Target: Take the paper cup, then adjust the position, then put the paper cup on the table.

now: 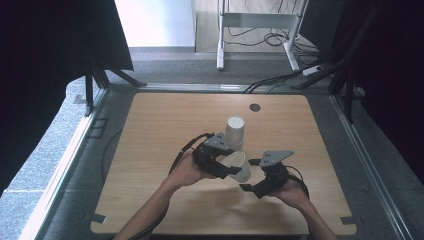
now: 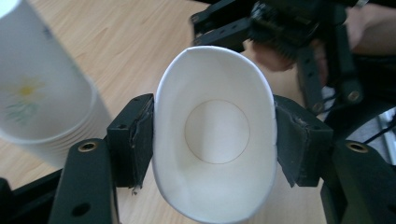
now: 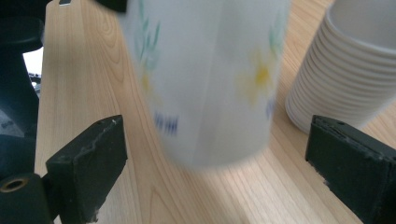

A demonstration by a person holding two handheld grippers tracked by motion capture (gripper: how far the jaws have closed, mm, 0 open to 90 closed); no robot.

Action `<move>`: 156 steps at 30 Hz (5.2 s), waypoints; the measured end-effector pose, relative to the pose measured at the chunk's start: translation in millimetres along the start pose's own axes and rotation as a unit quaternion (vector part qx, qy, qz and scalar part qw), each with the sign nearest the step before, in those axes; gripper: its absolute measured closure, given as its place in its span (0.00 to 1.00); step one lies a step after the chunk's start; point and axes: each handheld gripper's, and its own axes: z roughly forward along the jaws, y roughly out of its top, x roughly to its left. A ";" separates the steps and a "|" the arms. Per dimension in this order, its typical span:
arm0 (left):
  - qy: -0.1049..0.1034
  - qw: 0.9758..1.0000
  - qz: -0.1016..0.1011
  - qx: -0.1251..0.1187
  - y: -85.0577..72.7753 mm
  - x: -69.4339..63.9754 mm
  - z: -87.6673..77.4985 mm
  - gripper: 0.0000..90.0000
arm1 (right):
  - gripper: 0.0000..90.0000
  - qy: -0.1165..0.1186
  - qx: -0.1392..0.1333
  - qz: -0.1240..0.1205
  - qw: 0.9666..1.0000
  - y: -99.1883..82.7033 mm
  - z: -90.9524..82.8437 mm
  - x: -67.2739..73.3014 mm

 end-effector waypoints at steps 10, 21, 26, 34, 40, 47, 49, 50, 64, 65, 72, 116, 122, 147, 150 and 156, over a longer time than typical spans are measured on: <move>0.043 0.998 0.002 0.034 -0.7 5.7 -8.9 0.39 | 0.04 -0.041 -0.006 0.028 0.999 -15.7 -15.2 -10.0; 0.079 0.994 0.010 0.069 -2.0 9.2 -13.2 0.39 | 0.04 -0.072 0.006 0.047 0.996 -27.6 -14.3 -14.2; 0.088 0.993 0.010 0.075 -1.7 12.0 -17.4 0.39 | 0.03 -0.082 0.006 0.050 0.995 -31.2 -15.4 -14.2; 0.101 0.991 0.010 0.085 -0.1 14.8 -19.9 0.39 | 0.03 -0.094 0.005 0.054 0.994 -37.3 -17.3 -14.8; 0.111 0.989 0.011 0.095 0.0 17.1 -20.9 0.39 | 0.03 -0.106 0.004 0.057 0.993 -41.7 -18.8 -15.5; 0.125 0.986 0.007 0.106 -1.7 22.3 -22.7 0.39 | 0.03 -0.115 -0.003 0.063 0.991 -43.7 -19.3 -16.6; 0.130 0.985 0.004 0.109 -2.2 23.9 -23.4 0.39 | 0.03 -0.116 -0.003 0.065 0.991 -44.3 -19.3 -16.7; 0.132 0.985 0.005 0.111 -2.3 24.8 -24.1 0.39 | 0.03 -0.117 -0.003 0.065 0.991 -44.6 -19.2 -16.8; 0.169 0.977 -0.011 0.130 -8.9 37.8 -31.0 0.39 | 0.03 -0.129 0.002 0.067 0.989 -48.8 -18.5 -20.0; 0.172 0.976 -0.013 0.130 -9.6 39.1 -31.6 0.39 | 0.03 -0.131 0.004 0.067 0.989 -49.1 -18.3 -20.2; 0.190 0.971 -0.032 0.139 -16.1 50.2 -36.7 0.39 | 0.04 -0.133 0.010 0.070 0.989 -50.5 -17.7 -21.2; 0.172 0.970 -0.117 0.123 -66.2 73.3 -18.7 0.16 | 0.07 -0.130 0.038 0.058 0.989 -52.4 -12.9 -20.5; 0.168 0.973 -0.124 0.095 -69.5 68.1 -25.0 0.15 | 0.07 -0.130 0.039 0.058 0.989 -52.3 -12.2 -20.1; 0.169 0.977 -0.132 -0.015 -79.8 42.3 -33.9 0.00 | 0.07 -0.125 0.046 0.055 0.990 -53.3 -9.6 -19.7; 0.173 0.976 -0.127 -0.021 -80.1 37.8 -35.3 0.00 | 0.07 -0.126 0.046 0.056 0.989 -53.3 -9.2 -19.1; 0.180 0.976 -0.121 -0.034 -81.8 28.3 -37.9 0.00 | 0.07 -0.124 0.048 0.056 0.990 -53.6 -8.2 -18.6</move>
